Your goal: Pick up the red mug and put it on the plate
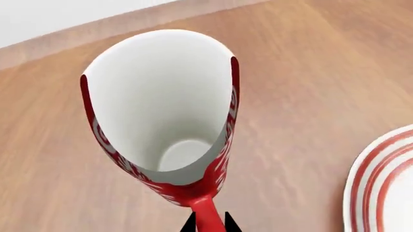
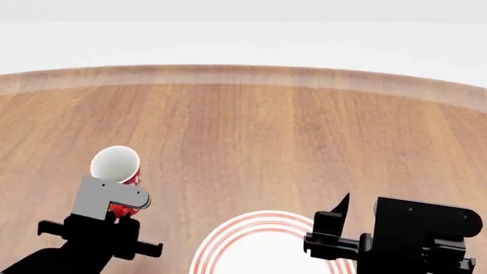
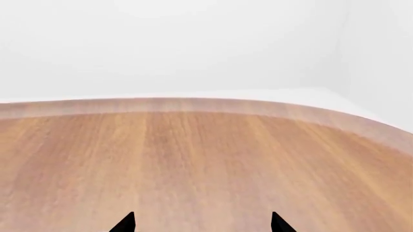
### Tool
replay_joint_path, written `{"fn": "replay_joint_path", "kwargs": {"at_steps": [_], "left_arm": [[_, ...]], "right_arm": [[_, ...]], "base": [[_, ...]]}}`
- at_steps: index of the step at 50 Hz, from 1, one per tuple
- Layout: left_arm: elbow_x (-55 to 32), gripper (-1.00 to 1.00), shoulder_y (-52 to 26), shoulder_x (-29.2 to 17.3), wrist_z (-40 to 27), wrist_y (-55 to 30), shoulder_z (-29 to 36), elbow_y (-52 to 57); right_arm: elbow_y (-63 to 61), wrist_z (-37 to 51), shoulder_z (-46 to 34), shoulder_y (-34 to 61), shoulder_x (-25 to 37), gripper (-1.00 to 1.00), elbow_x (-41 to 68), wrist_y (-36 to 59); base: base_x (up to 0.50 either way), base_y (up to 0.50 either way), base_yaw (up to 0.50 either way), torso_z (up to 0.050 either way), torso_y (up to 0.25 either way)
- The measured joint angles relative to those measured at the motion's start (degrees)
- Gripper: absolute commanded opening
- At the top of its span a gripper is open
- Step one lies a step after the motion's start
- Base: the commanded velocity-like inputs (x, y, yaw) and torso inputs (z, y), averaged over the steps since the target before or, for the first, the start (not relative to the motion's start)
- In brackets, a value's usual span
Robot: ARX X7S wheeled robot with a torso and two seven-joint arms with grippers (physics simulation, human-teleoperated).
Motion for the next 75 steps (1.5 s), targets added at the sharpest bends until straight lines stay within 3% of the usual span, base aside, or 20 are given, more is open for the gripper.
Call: {"fn": "replay_joint_path", "kwargs": {"at_steps": [16, 26, 34, 53, 62, 75], "left_arm": [[1.7, -1.0, -4.1, 5.0, 5.8, 5.1, 8.8, -9.1], [-1.2, -1.0, -5.7, 6.6, 7.9, 7.5, 17.9, -11.8], [-8.9, -1.0, -8.1, 7.2, 8.1, 10.1, 29.0, -14.2], [-36.8, -1.0, -16.8, 7.6, 8.4, 17.1, 58.4, -18.9], [-43.6, -1.0, -18.8, 7.7, 10.2, 17.8, 64.6, -20.1], [-48.9, -1.0, -19.8, 7.7, 14.7, 16.1, 67.8, -21.7]], "right_arm": [[-0.7, 0.4, -0.1, 0.4, 0.1, 1.0, 0.7, 0.5], [-0.8, 0.5, -0.2, 0.5, 0.2, 1.0, 1.0, 0.6], [-0.8, 0.6, -0.3, 0.5, 0.2, 1.0, 1.3, 0.5], [-0.6, 0.7, -0.4, 0.5, 0.5, 1.0, 1.8, 0.2], [-0.3, 0.8, -0.5, 0.4, 0.6, 1.0, 2.0, -0.1], [0.7, 0.6, -0.6, 0.1, 0.6, 1.0, 2.2, -1.1]], "base": [[0.0, 0.0, 0.0, 0.0, 0.001], [0.0, 0.0, 0.0, 0.0, 0.0], [0.0, 0.0, 0.0, 0.0, 0.0], [0.0, 0.0, 0.0, 0.0, 0.001], [0.0, 0.0, 0.0, 0.0, 0.0], [0.0, 0.0, 0.0, 0.0, 0.0]]}}
